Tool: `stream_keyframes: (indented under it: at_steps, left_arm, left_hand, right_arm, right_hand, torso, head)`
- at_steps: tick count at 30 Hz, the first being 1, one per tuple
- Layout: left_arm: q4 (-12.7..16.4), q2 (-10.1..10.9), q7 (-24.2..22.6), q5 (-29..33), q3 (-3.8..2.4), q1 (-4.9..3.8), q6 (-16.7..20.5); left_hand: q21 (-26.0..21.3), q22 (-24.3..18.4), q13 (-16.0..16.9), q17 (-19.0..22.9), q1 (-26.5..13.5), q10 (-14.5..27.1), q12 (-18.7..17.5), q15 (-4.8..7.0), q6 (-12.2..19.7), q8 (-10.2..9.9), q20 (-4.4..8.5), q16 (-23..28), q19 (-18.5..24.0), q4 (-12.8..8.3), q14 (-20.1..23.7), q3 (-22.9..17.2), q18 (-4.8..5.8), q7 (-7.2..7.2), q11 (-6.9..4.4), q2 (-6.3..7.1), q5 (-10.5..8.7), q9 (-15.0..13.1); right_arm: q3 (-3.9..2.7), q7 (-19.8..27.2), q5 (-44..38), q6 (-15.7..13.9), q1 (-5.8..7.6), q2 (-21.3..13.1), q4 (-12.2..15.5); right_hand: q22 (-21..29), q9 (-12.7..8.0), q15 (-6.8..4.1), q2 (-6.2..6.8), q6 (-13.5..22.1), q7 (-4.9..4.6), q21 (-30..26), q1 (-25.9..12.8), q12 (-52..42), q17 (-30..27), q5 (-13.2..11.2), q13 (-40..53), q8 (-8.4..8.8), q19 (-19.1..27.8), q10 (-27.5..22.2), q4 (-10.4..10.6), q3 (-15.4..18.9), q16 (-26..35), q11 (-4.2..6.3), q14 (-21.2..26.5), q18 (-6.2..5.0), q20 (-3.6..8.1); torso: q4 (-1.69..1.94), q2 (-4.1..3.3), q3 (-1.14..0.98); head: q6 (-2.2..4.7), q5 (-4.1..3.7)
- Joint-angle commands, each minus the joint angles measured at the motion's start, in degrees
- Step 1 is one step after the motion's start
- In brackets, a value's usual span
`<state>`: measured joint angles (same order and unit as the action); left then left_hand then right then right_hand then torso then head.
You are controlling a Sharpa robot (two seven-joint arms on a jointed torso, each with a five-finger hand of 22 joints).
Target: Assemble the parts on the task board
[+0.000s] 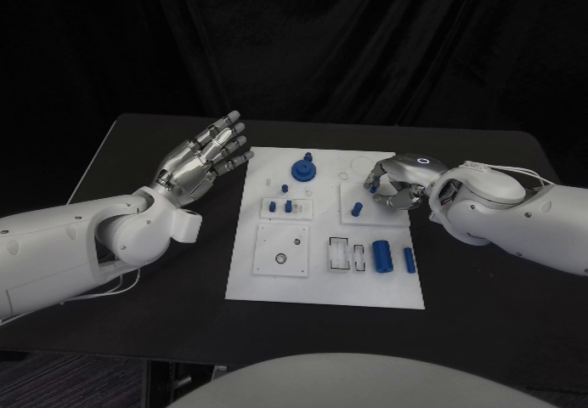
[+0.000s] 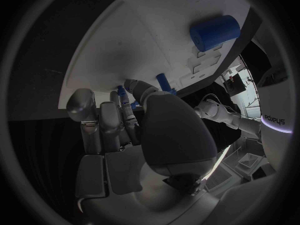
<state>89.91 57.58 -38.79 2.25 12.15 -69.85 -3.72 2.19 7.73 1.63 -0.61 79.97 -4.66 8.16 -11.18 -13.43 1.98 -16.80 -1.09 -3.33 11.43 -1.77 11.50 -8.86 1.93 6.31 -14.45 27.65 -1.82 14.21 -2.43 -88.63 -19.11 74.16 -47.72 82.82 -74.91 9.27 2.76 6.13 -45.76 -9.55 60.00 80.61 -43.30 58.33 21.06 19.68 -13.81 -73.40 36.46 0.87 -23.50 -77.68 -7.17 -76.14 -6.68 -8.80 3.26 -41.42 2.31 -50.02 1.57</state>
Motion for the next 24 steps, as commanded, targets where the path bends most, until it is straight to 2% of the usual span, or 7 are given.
stream_keyframes:
  at_steps: [1,4,6,10,12,19,24]
  left_arm:
    - [-0.03,-0.08,-9.61,0.18,-0.04,0.13,0.28]
    - [-0.18,-0.16,-9.32,0.18,-0.04,0.16,0.34]
    - [-0.29,-0.24,-9.19,0.18,-0.04,0.20,0.33]
    - [-0.49,-0.40,-9.02,0.18,-0.04,0.35,0.32]
    - [-0.57,-0.45,-8.92,0.18,-0.04,0.43,0.29]
    - [-0.70,-0.48,-8.53,0.18,-0.04,0.75,0.12]
    - [-0.75,-0.45,-8.19,0.18,-0.04,1.09,0.02]
  left_hand:
    - [-0.10,0.22,0.07,-0.10,0.08,-0.19,0.35,-0.31,-0.34,-0.07,0.08,-0.39,0.03,-0.42,-0.28,-0.15,-0.63,-0.29,0.46,0.03,0.37,-0.10]
    - [-0.05,0.30,0.08,-0.12,0.17,-0.27,0.44,-0.42,-0.67,-0.01,0.05,-0.46,-0.08,-0.61,-0.36,-0.30,-0.60,-0.56,0.60,-0.02,0.48,-0.15]
    - [0.13,0.59,0.11,-0.17,0.76,-0.47,0.67,-0.72,-1.19,0.07,0.00,-0.64,-0.43,-1.63,-0.58,-0.93,-0.43,-1.20,0.96,0.05,1.06,-0.22]
    - [0.33,0.89,0.15,-0.25,1.32,-0.65,0.88,-1.03,-1.63,0.12,-0.04,-0.89,-0.87,-3.21,-0.87,-1.88,-0.08,-1.65,1.21,0.37,2.65,-0.27]
    - [0.48,1.15,0.17,-0.33,1.24,-0.75,1.00,-1.22,-1.80,0.14,-0.06,-1.11,-1.17,-3.63,-1.15,-2.25,0.07,-1.82,1.33,0.39,3.22,-0.29]
    - [0.66,1.42,0.19,-0.40,1.03,-0.84,1.10,-1.52,-2.11,0.18,-0.08,-1.38,-1.54,-4.13,-1.47,-2.74,0.34,-2.14,1.50,0.42,3.63,-0.33]
    - [0.81,1.62,0.19,-0.46,0.80,-0.85,1.12,-1.78,-2.54,0.25,-0.10,-1.61,-1.85,-4.49,-1.72,-3.10,0.60,-2.55,1.63,0.48,3.77,-0.39]
  right_arm:
    - [-0.04,1.37,0.66,-1.31,-0.21,0.26,-0.31]
    - [-0.04,1.48,0.85,-1.20,-0.30,0.63,-0.79]
    - [-0.04,1.55,0.90,-1.33,-0.33,0.84,-1.12]
    - [-0.04,1.57,0.96,-1.50,-0.37,1.24,-1.91]
    - [-0.04,1.50,0.97,-1.43,-0.38,1.40,-2.28]
    - [-0.04,1.32,0.99,-1.11,-0.41,1.88,-3.08]
    - [-0.04,1.18,1.00,-0.96,-0.45,2.06,-3.25]
  right_hand:
    - [-4.25,0.10,-0.04,-0.40,0.17,-0.28,-0.29,-0.23,0.46,-0.25,0.20,-0.18,0.11,0.19,0.64,0.13,-0.50,0.26,-0.10,0.27,-0.32,0.12]
    - [-4.34,0.35,-0.15,-0.81,-0.63,-0.56,-0.13,-0.49,0.84,-0.07,0.18,-0.66,-0.30,-0.01,1.30,0.22,-0.77,0.23,0.02,0.05,-0.26,0.23]
    - [-4.53,1.05,-0.35,-1.31,-2.75,-0.55,0.30,-0.30,1.30,0.26,0.15,-1.27,-1.53,-0.45,2.50,-0.09,-1.05,0.07,0.19,-0.39,-0.15,0.38]
    - [-4.87,2.36,-0.70,-1.86,-5.00,-0.26,1.02,0.39,2.30,0.58,0.42,-2.36,-3.22,-1.15,4.72,-1.04,-1.29,-0.09,0.55,-0.96,0.01,0.71]
    - [-5.08,3.57,-1.07,-2.38,-5.84,0.06,1.33,1.02,3.29,0.59,-0.45,-3.30,-4.58,-1.51,6.45,-1.94,-1.54,-0.05,0.89,-1.23,0.09,1.05]
    - [-5.25,4.87,-1.30,-2.63,-5.83,0.20,1.27,1.60,4.33,0.34,-0.96,-4.30,-5.69,-1.63,8.44,-3.05,-1.83,0.17,1.19,-1.34,0.09,1.38]
    - [-5.27,5.05,-1.33,-2.57,-5.78,0.22,1.25,1.57,4.47,0.22,-1.03,-4.42,-5.82,-1.64,8.73,-3.16,-1.79,0.24,1.23,-1.32,0.09,1.42]
  torso:
    - [0.00,0.06,0.11]
    - [0.01,0.07,0.13]
    - [0.04,0.11,0.20]
    - [0.01,0.06,0.19]
    - [0.00,0.07,0.21]
    - [-0.02,0.03,0.21]
    - [0.01,0.05,0.25]
  head:
    - [0.02,-0.13]
    - [0.10,-0.10]
    - [0.53,-0.12]
    - [0.55,-0.10]
    - [0.50,-0.14]
    - [0.26,-0.15]
    - [0.29,-0.15]
